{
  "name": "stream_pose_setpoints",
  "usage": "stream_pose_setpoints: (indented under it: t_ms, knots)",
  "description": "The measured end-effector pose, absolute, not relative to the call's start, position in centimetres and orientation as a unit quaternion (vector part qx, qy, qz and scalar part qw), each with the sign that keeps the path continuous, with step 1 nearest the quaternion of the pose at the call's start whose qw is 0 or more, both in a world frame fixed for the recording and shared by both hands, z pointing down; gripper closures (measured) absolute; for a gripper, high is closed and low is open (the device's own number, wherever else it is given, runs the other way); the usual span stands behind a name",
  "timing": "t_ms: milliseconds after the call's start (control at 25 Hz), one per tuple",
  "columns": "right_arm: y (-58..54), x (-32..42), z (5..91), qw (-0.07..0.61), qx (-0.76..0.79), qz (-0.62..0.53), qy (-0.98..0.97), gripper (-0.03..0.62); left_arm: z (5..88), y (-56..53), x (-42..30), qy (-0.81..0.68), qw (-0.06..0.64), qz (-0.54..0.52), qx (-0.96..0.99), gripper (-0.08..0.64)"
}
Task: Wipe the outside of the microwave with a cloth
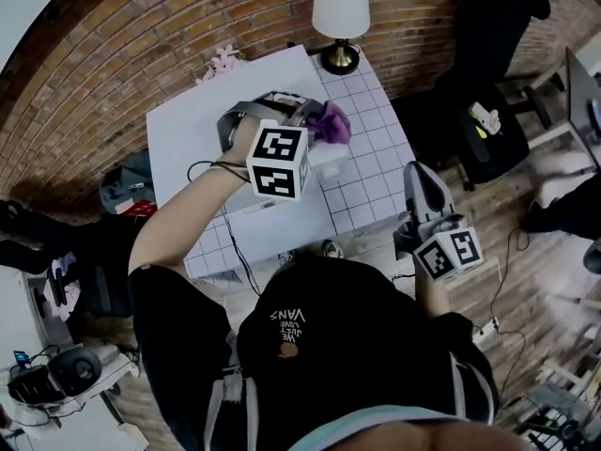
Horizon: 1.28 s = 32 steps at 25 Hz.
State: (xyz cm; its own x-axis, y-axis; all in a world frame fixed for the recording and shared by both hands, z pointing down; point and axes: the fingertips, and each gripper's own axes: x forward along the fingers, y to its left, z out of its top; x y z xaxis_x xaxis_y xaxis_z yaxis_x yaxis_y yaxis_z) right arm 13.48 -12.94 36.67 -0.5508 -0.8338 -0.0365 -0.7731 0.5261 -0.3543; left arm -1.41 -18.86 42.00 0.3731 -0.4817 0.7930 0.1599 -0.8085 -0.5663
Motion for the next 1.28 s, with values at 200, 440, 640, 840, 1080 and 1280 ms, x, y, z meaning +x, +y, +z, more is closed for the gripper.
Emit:
stream_pose_setpoints:
  t_ms: [200, 440, 640, 840, 1080, 1280]
  knots:
    - [-13.3, 13.7, 36.9, 0.100, -0.451, -0.153, 0.874, 0.589, 41.7, -19.0, -0.7, 0.117, 0.285, -0.542, -0.782, 0.419]
    - [-13.7, 11.3, 36.6, 0.093, -0.421, -0.148, 0.890, 0.588, 39.1, -18.7, -2.0, 0.193, 0.235, -0.461, -0.833, 0.419]
    - [-13.1, 7.4, 36.2, 0.090, -0.395, -0.140, 0.903, 0.589, 36.6, -17.0, -5.8, 0.254, 0.219, -0.398, -0.854, 0.419]
    - [-12.1, 2.3, 35.6, 0.089, -0.389, -0.130, 0.908, 0.589, 33.3, -14.8, -12.2, 0.309, 0.176, -0.300, -0.885, 0.419]
    - [-9.5, -5.1, 35.2, 0.103, -0.400, -0.124, 0.902, 0.588, 31.0, -11.2, -23.4, 0.368, 0.155, -0.237, -0.886, 0.419]
    - [-7.1, -11.4, 35.2, 0.107, -0.415, -0.121, 0.895, 0.588, 31.8, -7.8, -32.7, 0.405, 0.138, -0.207, -0.880, 0.419]
